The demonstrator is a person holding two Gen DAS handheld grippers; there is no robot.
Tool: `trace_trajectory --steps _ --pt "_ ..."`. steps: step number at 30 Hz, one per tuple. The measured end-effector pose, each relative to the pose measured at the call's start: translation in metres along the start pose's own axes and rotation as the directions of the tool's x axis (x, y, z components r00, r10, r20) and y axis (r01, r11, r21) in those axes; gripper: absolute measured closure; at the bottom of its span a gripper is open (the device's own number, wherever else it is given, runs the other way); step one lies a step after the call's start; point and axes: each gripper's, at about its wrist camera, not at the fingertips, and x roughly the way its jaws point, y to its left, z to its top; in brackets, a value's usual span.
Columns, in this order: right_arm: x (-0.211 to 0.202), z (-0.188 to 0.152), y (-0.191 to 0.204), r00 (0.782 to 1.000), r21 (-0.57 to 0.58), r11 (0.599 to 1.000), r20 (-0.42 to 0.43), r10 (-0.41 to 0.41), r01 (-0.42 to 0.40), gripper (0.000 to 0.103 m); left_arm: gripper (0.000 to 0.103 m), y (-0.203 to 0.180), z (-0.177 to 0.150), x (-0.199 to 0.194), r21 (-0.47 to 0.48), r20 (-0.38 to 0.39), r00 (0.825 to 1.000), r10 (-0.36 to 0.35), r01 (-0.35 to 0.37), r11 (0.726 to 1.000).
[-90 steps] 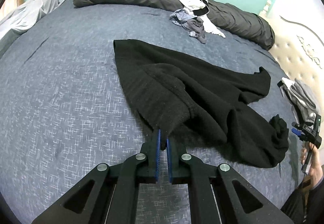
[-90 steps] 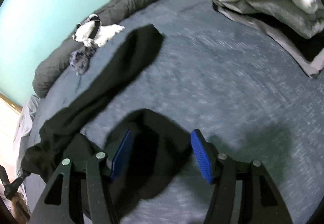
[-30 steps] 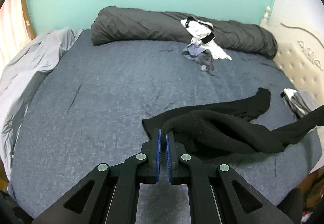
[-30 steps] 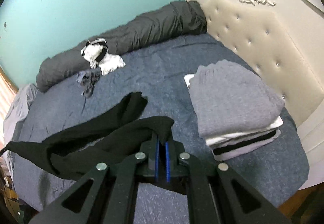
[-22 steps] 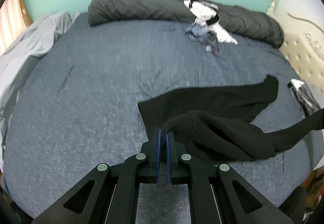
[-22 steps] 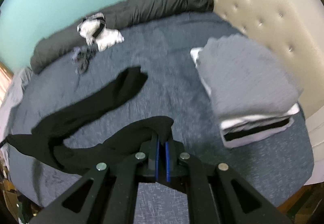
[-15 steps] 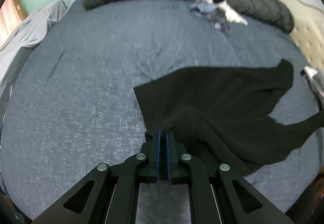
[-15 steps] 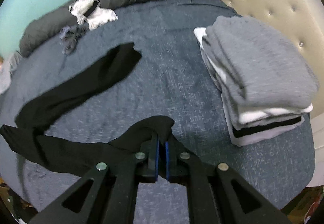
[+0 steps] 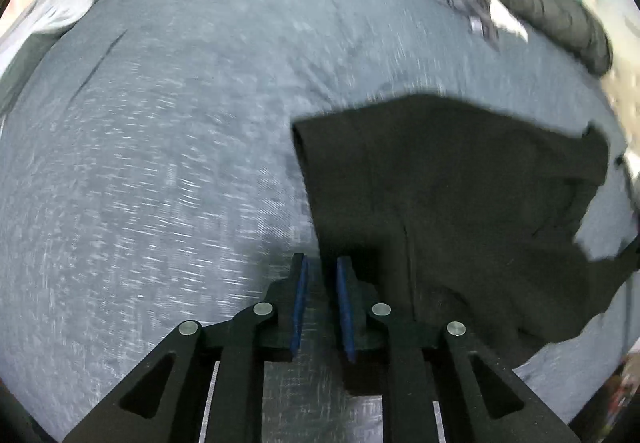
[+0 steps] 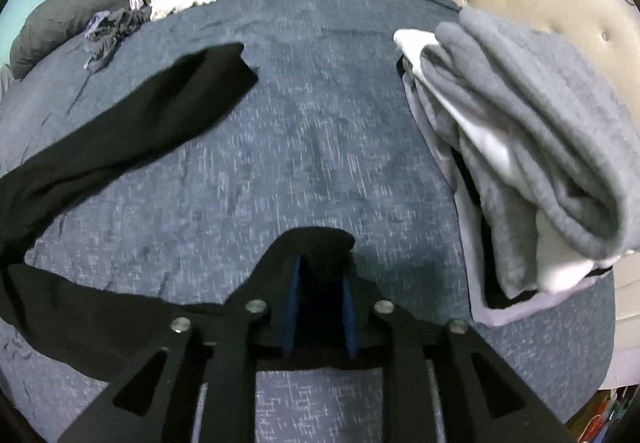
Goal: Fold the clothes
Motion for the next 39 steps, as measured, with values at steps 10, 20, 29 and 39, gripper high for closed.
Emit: trace_trajectory --steps 10,20,29,39 --pt "-0.047 0.028 0.017 0.978 -0.005 0.995 0.181 0.101 -0.102 0.049 0.069 0.018 0.024 -0.003 -0.072 0.042 0.998 -0.040 0.042 0.996" --pt "0.027 0.073 0.055 0.974 0.014 0.977 0.091 0.209 -0.212 0.043 0.069 0.012 0.049 0.038 -0.059 0.034 0.996 -0.084 0.086 0.995" --pt "0.087 0.128 0.080 0.974 0.017 0.976 0.063 0.217 -0.219 0.039 0.067 0.017 0.064 0.055 -0.051 0.040 0.993 -0.110 0.112 0.992" --pt "0.141 0.163 0.090 0.978 0.054 0.977 0.061 0.202 -0.205 0.038 0.067 0.015 0.074 0.066 -0.036 0.060 0.988 -0.142 0.144 0.989"
